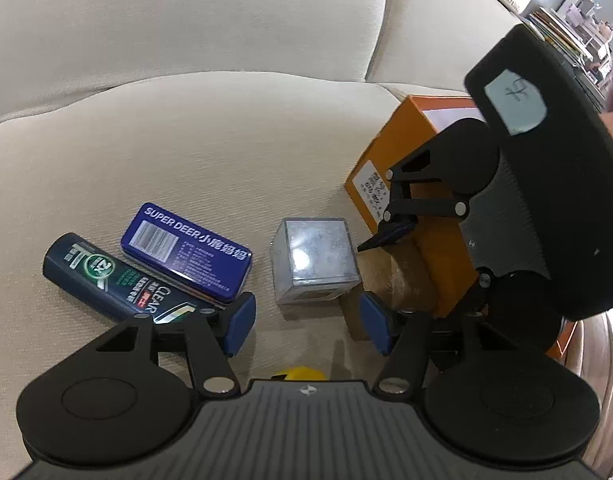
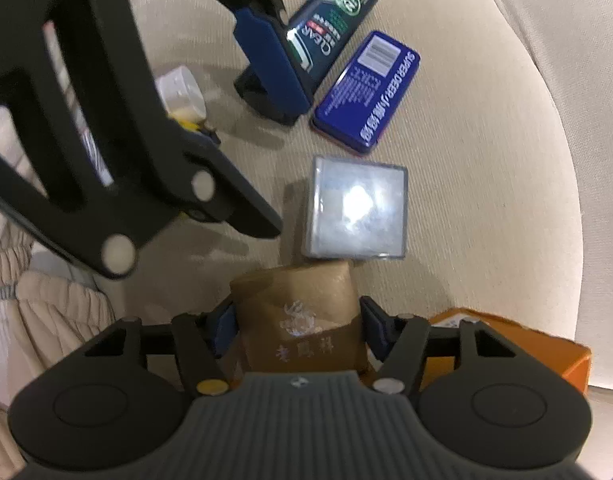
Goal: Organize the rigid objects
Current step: 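Grasp the brown gold-printed box with the right gripper, then place the brown box into the orange box with the right gripper while the left grasps the clear cube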
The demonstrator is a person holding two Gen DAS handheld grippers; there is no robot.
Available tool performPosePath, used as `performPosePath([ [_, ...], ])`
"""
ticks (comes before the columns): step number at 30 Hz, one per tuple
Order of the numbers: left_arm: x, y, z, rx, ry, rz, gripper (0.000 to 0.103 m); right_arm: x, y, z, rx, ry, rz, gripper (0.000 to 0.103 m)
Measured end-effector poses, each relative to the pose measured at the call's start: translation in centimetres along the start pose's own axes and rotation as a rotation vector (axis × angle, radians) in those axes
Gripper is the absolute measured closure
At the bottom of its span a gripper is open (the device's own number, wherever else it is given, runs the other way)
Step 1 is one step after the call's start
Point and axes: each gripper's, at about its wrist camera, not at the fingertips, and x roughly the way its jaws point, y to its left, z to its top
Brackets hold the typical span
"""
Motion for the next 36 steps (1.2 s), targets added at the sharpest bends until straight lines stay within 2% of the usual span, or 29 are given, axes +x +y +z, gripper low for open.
performPosePath([
  [6, -0.6, 0.5, 0.0, -0.007, -0.003, 0.01, 0.03, -0.4, -0.3, 0.2, 0.049, -0.044, -0.013, 0.041],
  [12, -1.4, -0.1, 0.1, 0.027, -0.01, 0.008, 0.027, -1.5, -0.2, 0.0, 0.035, -0.038, -0.031, 0.041],
  [21, -3.4, -1.4, 0.9, 0.078, -0.021, 0.026, 0.025, -7.5, 0.6, -1.4, 0.038, -0.093, -0.074, 0.041],
  [27, -3.8, -3.2, 1.6, 0.142, 0.016, 0.052, 0.024, -12.0, 1.9, -2.4, 0.049, -0.146, -0.1, 0.041],
  [36, -2.5, -4.3, 2.8, 0.15, 0.041, 0.078, 0.022, -16.6, 2.5, -6.4, 0.075, -0.129, -0.219, 0.041],
])
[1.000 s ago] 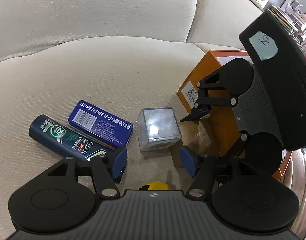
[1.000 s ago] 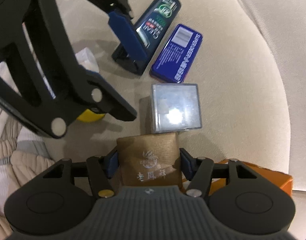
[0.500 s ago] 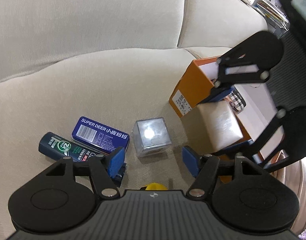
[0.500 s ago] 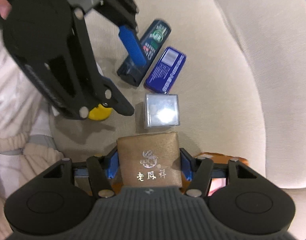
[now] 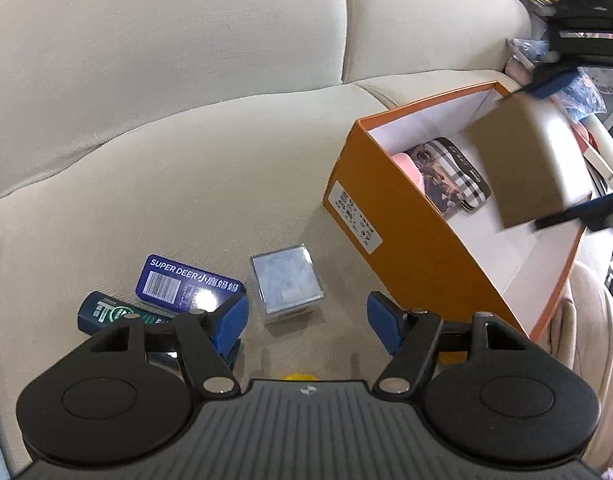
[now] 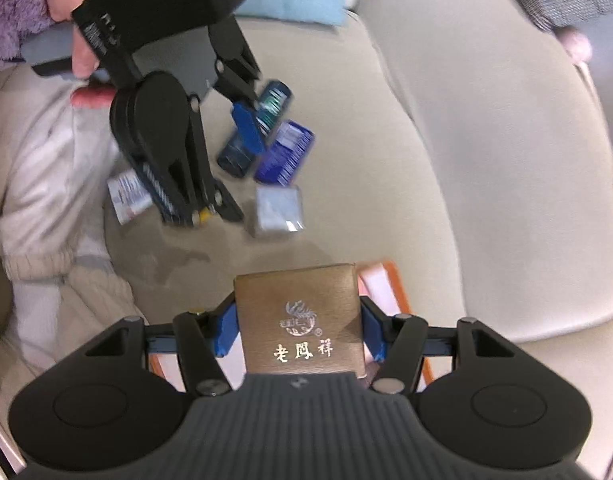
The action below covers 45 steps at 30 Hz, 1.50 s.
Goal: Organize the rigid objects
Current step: 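Place the brown box into the orange box with the right gripper while the left grasps the clear cube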
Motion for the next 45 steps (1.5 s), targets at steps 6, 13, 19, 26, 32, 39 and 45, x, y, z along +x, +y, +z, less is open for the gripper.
performPosePath([
  [6, 3.1, 0.5, 0.9, -0.034, 0.054, 0.031, 0.02, -0.7, -2.1, -5.1, 0.074, 0.079, -0.046, 0.041],
  [13, 6.1, 0.7, 1.7, -0.06, 0.134, 0.086, 0.019, 2.0, -2.6, -10.3, 0.103, 0.175, -0.033, 0.041],
  [19, 7.7, 0.7, 2.2, -0.061, 0.175, 0.117, 0.024, 6.5, -3.4, -15.3, 0.023, 0.263, -0.073, 0.041],
  [26, 8.5, 0.2, 2.9, -0.032, 0.21, 0.134, 0.04, 11.2, -4.5, -18.5, -0.147, 0.305, -0.16, 0.041],
  [32, 8.4, 0.1, 3.0, -0.005, 0.23, 0.136, 0.045, 13.6, -5.0, -19.4, -0.287, 0.279, -0.156, 0.041],
  [39, 8.2, 0.0, 2.9, -0.013, 0.241, 0.15, 0.041, 15.2, -5.5, -20.1, -0.332, 0.273, -0.187, 0.039],
  [45, 8.1, 0.4, 2.8, -0.04, 0.237, 0.142, 0.04, 14.4, -5.7, -20.7, -0.304, 0.264, -0.225, 0.035],
])
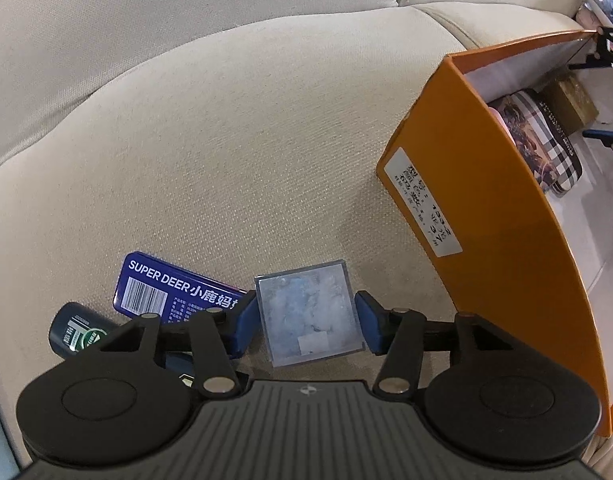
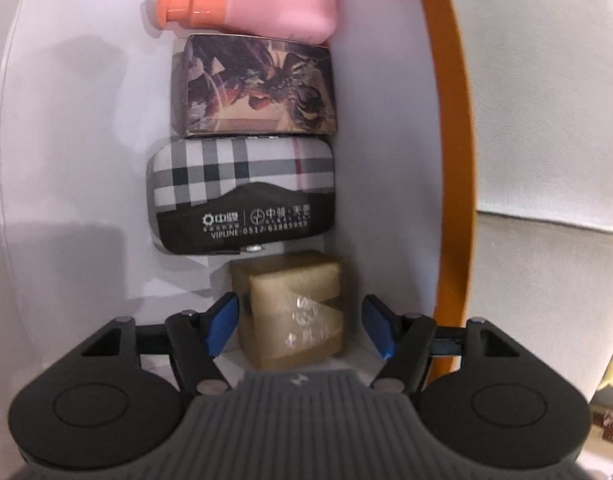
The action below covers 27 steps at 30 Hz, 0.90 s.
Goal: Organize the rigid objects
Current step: 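Place the brown box into the orange box with the right gripper while the left grasps the clear cube, then carry the clear cube box into the orange box and open the left gripper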
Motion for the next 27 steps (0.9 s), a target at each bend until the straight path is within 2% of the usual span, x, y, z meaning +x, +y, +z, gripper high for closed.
performPosePath([
  [2, 0.0, 0.1, -0.1, -0.007, -0.005, -0.001, 0.041, -0.2, 0.0, -0.3, 0.014, 0.009, -0.003, 0.039],
  [6, 0.1, 0.0, -0.3, -0.009, -0.014, -0.007, 0.046, -0.1, 0.4, -0.6, 0.004, 0.015, -0.024, 0.057],
  [8, 0.1, 0.0, -0.3, -0.006, -0.02, -0.008, 0.047, 0.2, 0.7, -0.4, -0.014, 0.014, -0.066, 0.062],
  [13, -0.4, 0.1, -1.0, -0.018, -0.037, -0.001, 0.048, -0.1, 0.4, 0.2, 0.018, 0.025, -0.081, 0.062],
  [17, -2.1, -0.3, -1.9, -0.022, -0.074, 0.03, 0.048, -1.4, -0.2, 0.4, 0.101, 0.01, -0.075, 0.062],
  [21, -5.7, -1.5, -2.5, 0.0, -0.136, 0.024, 0.048, -3.3, -0.8, 0.7, 0.237, -0.038, -0.026, 0.062],
  [27, -12.5, -4.8, -1.7, 0.08, -0.285, -0.013, 0.048, -6.7, 0.3, 1.3, 0.282, -0.109, -0.038, 0.062],
])
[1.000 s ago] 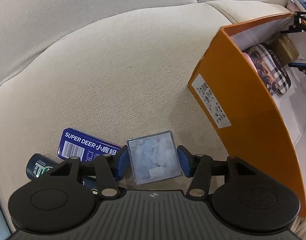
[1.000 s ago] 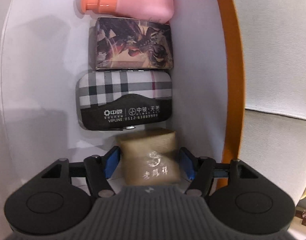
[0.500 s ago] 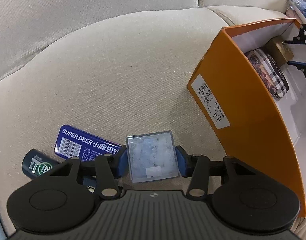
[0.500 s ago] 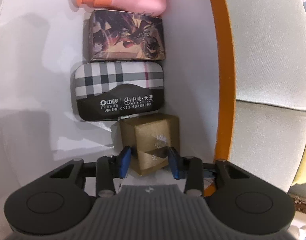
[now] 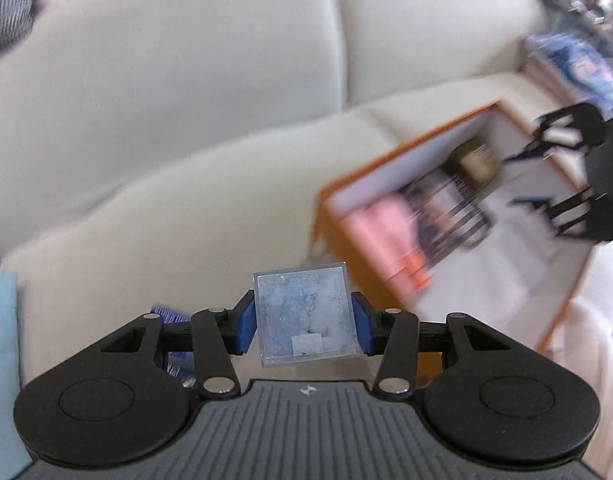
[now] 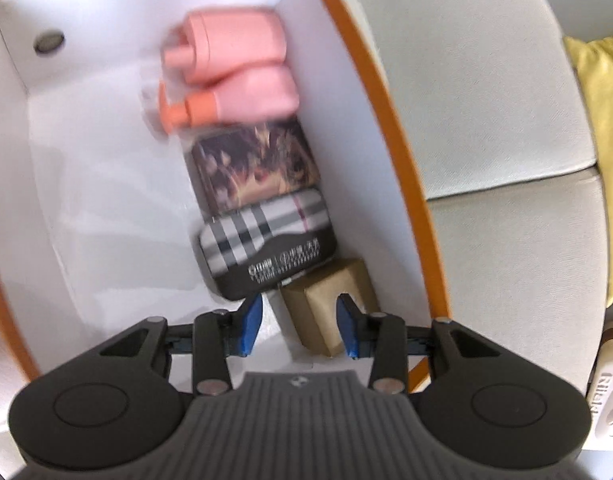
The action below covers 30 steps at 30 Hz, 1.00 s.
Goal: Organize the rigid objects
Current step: 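Carry the clear cube box into the orange box and open the left gripper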
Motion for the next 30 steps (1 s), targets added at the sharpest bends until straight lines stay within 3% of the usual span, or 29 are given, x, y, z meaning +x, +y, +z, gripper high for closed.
performPosePath([
  [5, -1.3, -4.2, 3.3, 0.105, -0.074, -0.099, 0.048, -2.9, 1.0, -0.4, 0.061, -0.053, -0.007, 0.062],
  [14, 6.2, -12.7, 5.9, 0.323, 0.013, -0.298, 0.048, -4.8, 1.1, -2.7, 0.175, -0.087, 0.006, 0.062],
  [21, 11.6, -16.7, 6.2, 0.48, 0.102, -0.354, 0.048, -3.8, 1.4, -4.4, 0.208, -0.092, 0.032, 0.062],
  [30, 15.4, -19.0, 7.2, 0.611, 0.102, -0.389, 0.048, -1.8, 0.5, -6.5, 0.225, -0.114, 0.171, 0.067],
])
